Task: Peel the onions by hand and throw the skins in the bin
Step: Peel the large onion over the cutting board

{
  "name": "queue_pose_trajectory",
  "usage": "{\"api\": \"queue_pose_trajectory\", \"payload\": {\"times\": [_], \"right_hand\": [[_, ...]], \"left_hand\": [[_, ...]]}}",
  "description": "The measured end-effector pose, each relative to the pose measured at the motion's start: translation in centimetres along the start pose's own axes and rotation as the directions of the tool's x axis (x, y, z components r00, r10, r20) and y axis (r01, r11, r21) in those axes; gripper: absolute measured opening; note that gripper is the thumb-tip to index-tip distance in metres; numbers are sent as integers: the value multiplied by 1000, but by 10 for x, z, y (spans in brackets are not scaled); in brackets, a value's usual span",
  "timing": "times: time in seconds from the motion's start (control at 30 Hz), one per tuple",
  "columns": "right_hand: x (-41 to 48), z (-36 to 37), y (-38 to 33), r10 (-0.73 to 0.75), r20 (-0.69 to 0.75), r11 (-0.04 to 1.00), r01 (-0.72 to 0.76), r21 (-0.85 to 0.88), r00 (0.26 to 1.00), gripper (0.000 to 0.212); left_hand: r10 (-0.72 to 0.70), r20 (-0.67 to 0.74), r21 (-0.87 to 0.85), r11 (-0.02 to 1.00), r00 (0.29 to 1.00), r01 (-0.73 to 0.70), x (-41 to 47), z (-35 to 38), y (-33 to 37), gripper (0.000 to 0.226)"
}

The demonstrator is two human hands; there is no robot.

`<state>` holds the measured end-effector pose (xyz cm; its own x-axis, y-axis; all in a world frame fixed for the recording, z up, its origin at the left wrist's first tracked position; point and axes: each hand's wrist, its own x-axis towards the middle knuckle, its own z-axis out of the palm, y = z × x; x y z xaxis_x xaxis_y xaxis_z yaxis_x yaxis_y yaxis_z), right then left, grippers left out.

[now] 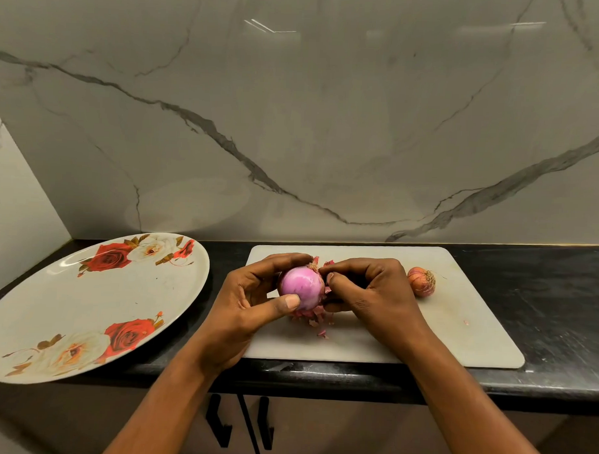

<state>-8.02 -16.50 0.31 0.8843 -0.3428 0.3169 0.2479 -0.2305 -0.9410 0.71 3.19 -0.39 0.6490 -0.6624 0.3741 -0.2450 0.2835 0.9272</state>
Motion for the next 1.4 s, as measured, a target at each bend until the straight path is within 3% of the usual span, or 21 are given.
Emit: {"api": "queue_pose_trajectory", "payload": {"times": [0.33,0.47,0.57,0.7,0.87,0.97,1.13,1.3,1.4], "right_hand": [[1,0,-7,73,74,994,-79,72,995,31],[2,1,2,-21,54,997,25,-71,998,34],[1,1,4,-66,38,988,71,-136,997,13],[-1,0,1,-52,81,987,64,-150,995,46],[-3,2,-6,-79,254,976,127,-177,964,80],[-4,4,-7,-104,271,968,160,-193,957,75],[-3,1,-6,-94,214,981,127,-148,972,68],[-2,1,-6,-44,176,999,46,-8,983,58],[-1,1,-5,-38,119,995,48,-82,992,58]], "left_hand": [[-108,-111,-186,979,988,86,5,0,-2,43],[-117,-130,-145,985,985,97,6,2,-1,41],[-77,-166,-69,995,983,67,5,5,-3,39],[-46,-205,15,999,978,50,6,7,-3,45],[2,-233,190,981,972,43,6,6,-4,49],[9,-214,199,979,977,35,5,8,-5,49],[-25,-179,10,1000,983,28,3,5,-3,38],[-13,-161,43,999,987,20,2,6,-2,54],[-45,-75,86,995,996,51,3,5,-2,70]]}}
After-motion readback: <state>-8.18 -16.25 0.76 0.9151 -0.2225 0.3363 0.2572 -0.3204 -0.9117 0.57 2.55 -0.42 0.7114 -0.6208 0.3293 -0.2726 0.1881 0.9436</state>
